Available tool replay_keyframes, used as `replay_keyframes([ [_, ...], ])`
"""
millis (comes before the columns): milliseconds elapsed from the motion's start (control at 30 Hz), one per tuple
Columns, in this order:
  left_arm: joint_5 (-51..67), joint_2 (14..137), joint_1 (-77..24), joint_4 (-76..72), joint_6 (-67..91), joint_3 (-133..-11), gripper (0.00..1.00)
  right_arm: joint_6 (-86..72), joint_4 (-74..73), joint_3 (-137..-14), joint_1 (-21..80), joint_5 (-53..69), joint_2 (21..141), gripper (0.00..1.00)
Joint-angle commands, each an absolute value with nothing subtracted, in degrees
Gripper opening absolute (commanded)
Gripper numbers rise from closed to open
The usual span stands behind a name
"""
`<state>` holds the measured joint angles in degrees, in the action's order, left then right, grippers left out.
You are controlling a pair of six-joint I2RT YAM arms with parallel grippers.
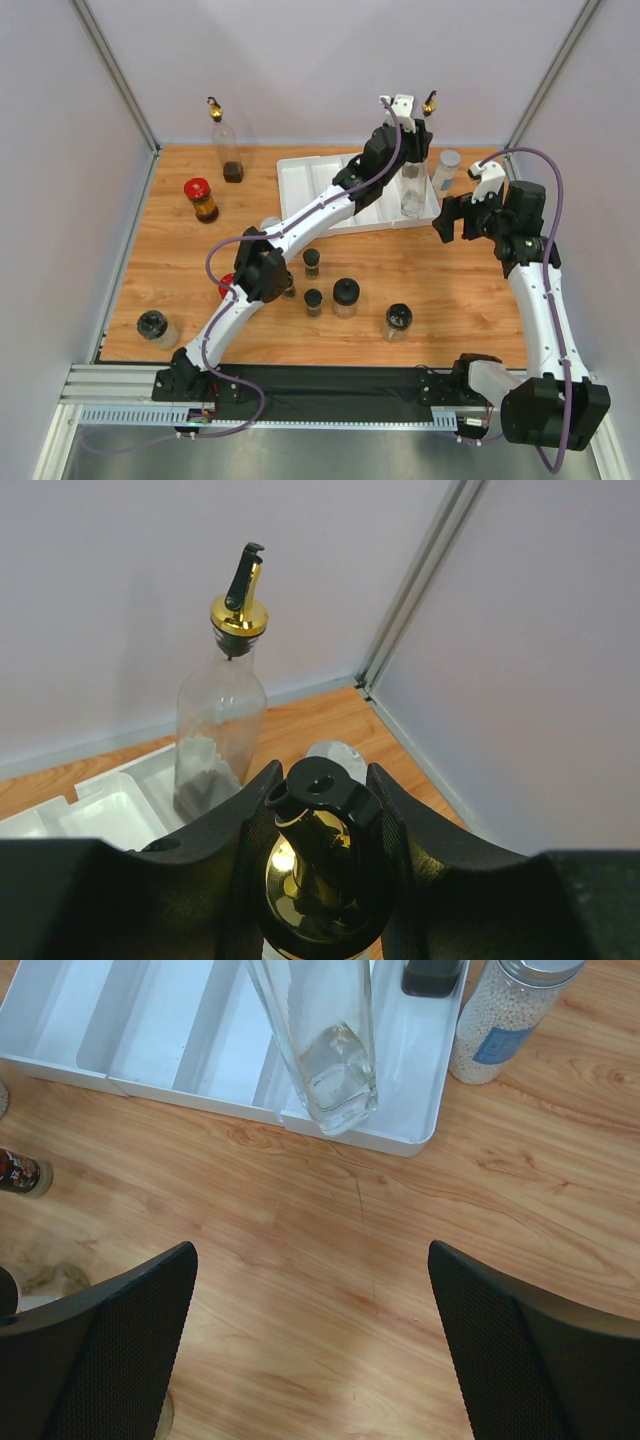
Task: Organize the condiment bottles
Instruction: Place the bottle in the storage box.
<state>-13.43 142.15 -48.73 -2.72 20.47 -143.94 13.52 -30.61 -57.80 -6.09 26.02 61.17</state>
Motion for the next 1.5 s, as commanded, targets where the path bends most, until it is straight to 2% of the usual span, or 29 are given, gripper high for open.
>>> replay_keyframes([
  [0, -14.3, 141.1, -49.2, -12.1, 23.5, -148.8, 0.00, 13.1, -29.4, -60.4, -6.3, 26.0, 60.4, 1.00],
  [200, -14.2, 141.6, -49.2, -12.7, 24.3, -149.2, 0.00, 14.4, -30.0, -60.4, -6.5, 26.8, 61.0, 1.00],
  [333, -13.4, 140.9, -49.2, -11.7, 24.2, -149.2, 0.00, 19.7, -31.5, -60.2, -6.7, 31.7, 61.9, 0.98],
  [600, -11.4, 135.4, -49.2, -10.3, 22.9, -144.2, 0.00, 32.7, -22.9, -55.1, -6.9, 39.6, 61.3, 1.00],
  [900, -8.2, 130.3, -49.2, -8.4, 24.3, -138.9, 0.00, 31.9, -14.7, -64.3, -6.5, 50.4, 73.6, 1.00],
  [1067, -6.9, 126.5, -49.2, -8.3, 24.8, -134.7, 0.00, 31.6, -13.2, -67.5, -3.3, 49.5, 78.7, 1.00],
  [1467, -4.1, 122.9, -49.4, -8.4, 28.2, -130.5, 0.00, 26.5, -4.9, -67.8, 2.5, 42.5, 82.6, 1.00],
])
